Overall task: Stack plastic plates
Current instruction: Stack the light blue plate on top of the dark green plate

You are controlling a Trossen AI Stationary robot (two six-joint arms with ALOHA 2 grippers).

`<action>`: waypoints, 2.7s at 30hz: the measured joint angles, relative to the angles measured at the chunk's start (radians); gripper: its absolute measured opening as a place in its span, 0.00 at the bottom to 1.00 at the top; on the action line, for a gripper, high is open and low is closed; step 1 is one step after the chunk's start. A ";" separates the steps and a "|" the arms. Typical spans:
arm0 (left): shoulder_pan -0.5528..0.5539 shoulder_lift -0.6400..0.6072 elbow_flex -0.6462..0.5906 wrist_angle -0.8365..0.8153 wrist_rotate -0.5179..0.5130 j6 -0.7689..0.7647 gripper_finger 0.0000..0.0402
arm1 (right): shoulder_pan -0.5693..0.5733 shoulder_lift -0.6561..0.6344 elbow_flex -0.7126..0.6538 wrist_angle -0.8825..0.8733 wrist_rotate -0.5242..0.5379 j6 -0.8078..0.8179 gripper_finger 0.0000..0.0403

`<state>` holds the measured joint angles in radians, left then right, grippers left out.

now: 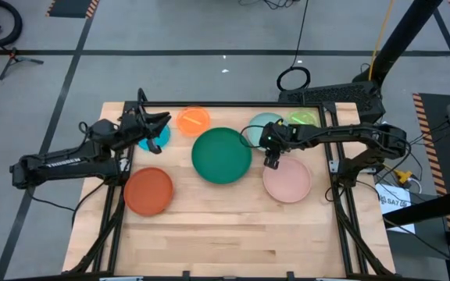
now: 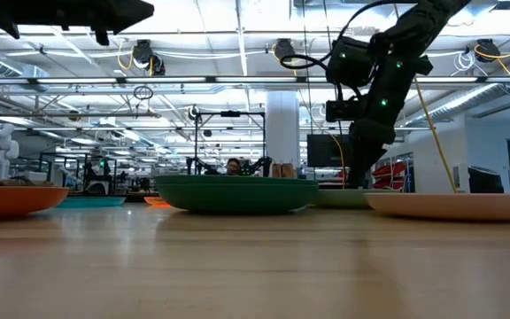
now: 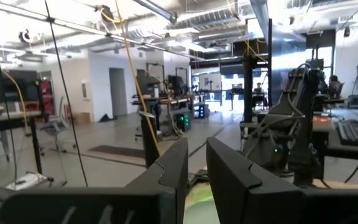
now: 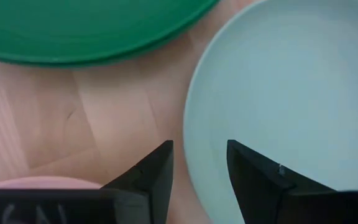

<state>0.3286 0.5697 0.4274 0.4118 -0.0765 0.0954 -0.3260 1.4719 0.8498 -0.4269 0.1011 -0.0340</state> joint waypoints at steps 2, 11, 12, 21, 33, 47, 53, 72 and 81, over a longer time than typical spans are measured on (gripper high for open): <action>0.000 0.000 0.007 -0.007 0.000 0.019 0.16 | 0.000 0.000 -0.018 0.016 0.005 0.023 0.35; 0.000 0.000 0.039 -0.026 -0.001 0.096 0.16 | -0.002 0.005 -0.059 0.080 0.034 0.041 0.35; 0.000 0.000 0.039 -0.026 -0.001 0.101 0.16 | -0.002 0.010 -0.059 0.089 0.034 0.041 0.35; 0.000 0.000 0.039 -0.027 -0.001 0.107 0.16 | -0.006 0.081 -0.060 0.130 0.077 0.008 0.35; 0.000 0.000 0.039 -0.027 -0.001 0.106 0.16 | -0.006 0.080 -0.060 0.131 0.058 0.022 0.18; 0.000 0.000 0.040 -0.026 -0.001 0.107 0.16 | 0.001 0.073 0.123 -0.001 0.079 -0.079 0.01; 0.000 0.000 0.040 -0.026 -0.001 0.093 0.16 | 0.040 0.073 0.232 0.009 0.042 -0.080 0.02; -0.006 -0.001 0.040 -0.034 -0.001 0.059 0.16 | 0.272 0.235 0.241 0.315 0.017 0.004 0.08; -0.008 -0.001 0.040 -0.035 0.001 0.059 0.16 | 0.275 0.236 0.242 0.346 0.014 0.031 0.27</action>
<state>0.3202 0.5690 0.4671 0.3771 -0.0753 0.1539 -0.0513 1.7082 1.0922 -0.0809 0.1154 -0.0029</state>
